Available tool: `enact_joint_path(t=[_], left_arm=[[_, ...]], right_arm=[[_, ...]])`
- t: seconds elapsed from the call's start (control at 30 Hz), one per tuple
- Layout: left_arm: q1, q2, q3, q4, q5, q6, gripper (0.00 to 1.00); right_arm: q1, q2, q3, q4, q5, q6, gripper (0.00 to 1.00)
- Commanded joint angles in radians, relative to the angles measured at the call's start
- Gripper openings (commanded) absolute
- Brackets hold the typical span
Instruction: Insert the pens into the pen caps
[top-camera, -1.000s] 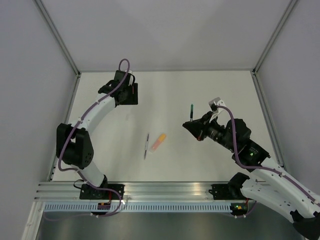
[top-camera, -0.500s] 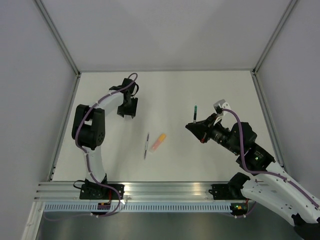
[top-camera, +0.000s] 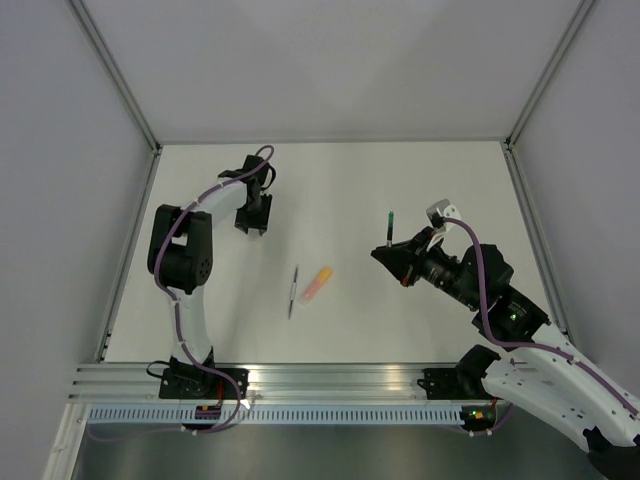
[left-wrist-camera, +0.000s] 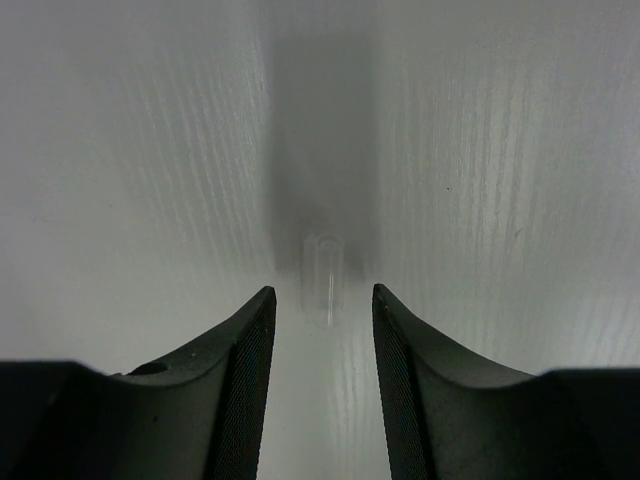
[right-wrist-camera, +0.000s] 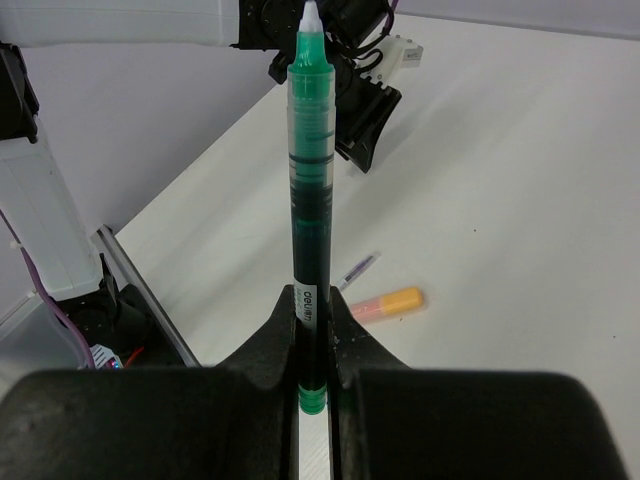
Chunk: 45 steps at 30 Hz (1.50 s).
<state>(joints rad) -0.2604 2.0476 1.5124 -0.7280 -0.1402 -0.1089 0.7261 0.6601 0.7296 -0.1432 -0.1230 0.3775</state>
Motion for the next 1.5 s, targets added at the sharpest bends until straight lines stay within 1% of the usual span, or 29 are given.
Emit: enact_joint_path(t=[0.0, 0.37, 0.47, 0.57, 0.6, 0.67, 0.7, 0.77, 0.8, 0.87, 0.97, 1.1, 1.13, 1.2, 1.23, 1.27, 1.3, 1.33, 1.37, 1.4, 1.43, 1.47], left_arm=[[0.010, 0.020, 0.025, -0.008, -0.007, 0.041, 0.49], [0.010, 0.071, 0.045, -0.027, 0.030, 0.055, 0.49], [0.010, 0.080, 0.060, -0.044, 0.034, 0.052, 0.47], [0.010, 0.092, 0.062, -0.059, 0.028, 0.044, 0.42], [0.010, 0.098, 0.062, -0.062, 0.027, 0.041, 0.37], [0.010, 0.105, 0.060, -0.067, 0.024, 0.040, 0.29], [0.012, 0.106, 0.054, -0.068, 0.025, 0.038, 0.20], [0.010, 0.100, 0.046, -0.062, 0.039, 0.032, 0.13], [0.012, 0.094, 0.037, -0.054, 0.048, 0.026, 0.06], [0.012, 0.066, 0.023, -0.045, 0.088, 0.012, 0.02], [0.012, 0.007, 0.006, -0.018, 0.143, -0.008, 0.02], [0.010, -0.088, -0.011, 0.025, 0.264, -0.055, 0.02], [0.010, -0.110, -0.017, 0.056, 0.328, -0.073, 0.02], [0.012, -0.188, -0.044, 0.097, 0.405, -0.141, 0.02], [0.010, -0.217, -0.058, 0.160, 0.495, -0.171, 0.02], [0.010, -0.249, -0.104, 0.203, 0.554, -0.245, 0.02], [0.010, -0.315, -0.133, 0.252, 0.611, -0.288, 0.02], [0.010, -0.348, -0.161, 0.307, 0.723, -0.339, 0.02], [0.010, -0.380, -0.222, 0.425, 0.781, -0.447, 0.02], [0.010, -0.439, -0.254, 0.485, 0.863, -0.501, 0.02], [0.010, -0.466, -0.280, 0.542, 0.890, -0.556, 0.02], [0.010, -0.493, -0.328, 0.631, 0.912, -0.642, 0.02]], right_arm=[[-0.004, -0.005, 0.001, 0.008, 0.002, -0.012, 0.00], [-0.004, -0.011, 0.001, 0.004, 0.011, -0.015, 0.00], [-0.004, -0.010, 0.001, 0.002, 0.016, -0.015, 0.00], [-0.004, -0.008, 0.001, 0.004, 0.014, -0.017, 0.00], [-0.004, -0.008, 0.001, 0.004, 0.014, -0.017, 0.00], [-0.004, -0.010, -0.001, 0.004, 0.014, -0.015, 0.00], [-0.004, -0.010, -0.001, 0.002, 0.016, -0.017, 0.00], [-0.004, -0.008, -0.002, 0.005, 0.016, -0.017, 0.00], [-0.004, -0.008, -0.002, 0.007, 0.016, -0.014, 0.00], [-0.004, -0.007, -0.006, 0.008, 0.013, -0.012, 0.00], [-0.004, -0.005, -0.006, 0.011, 0.011, -0.011, 0.00], [-0.004, 0.001, -0.007, 0.013, 0.011, -0.012, 0.00], [-0.004, 0.003, -0.009, 0.017, 0.010, -0.011, 0.00], [-0.004, 0.018, -0.013, 0.024, -0.007, -0.006, 0.00], [-0.004, 0.025, -0.016, 0.039, -0.018, -0.003, 0.00], [-0.004, 0.048, -0.016, 0.043, -0.048, 0.000, 0.00], [-0.004, 0.061, -0.015, 0.050, -0.069, 0.001, 0.00], [-0.004, 0.073, -0.015, 0.057, -0.088, 0.011, 0.00], [-0.004, 0.096, -0.012, 0.063, -0.121, 0.011, 0.00], [-0.004, 0.105, -0.012, 0.067, -0.132, 0.015, 0.00], [-0.004, 0.111, -0.012, 0.073, -0.136, 0.020, 0.00], [-0.004, 0.116, -0.016, 0.079, -0.145, 0.023, 0.00]])
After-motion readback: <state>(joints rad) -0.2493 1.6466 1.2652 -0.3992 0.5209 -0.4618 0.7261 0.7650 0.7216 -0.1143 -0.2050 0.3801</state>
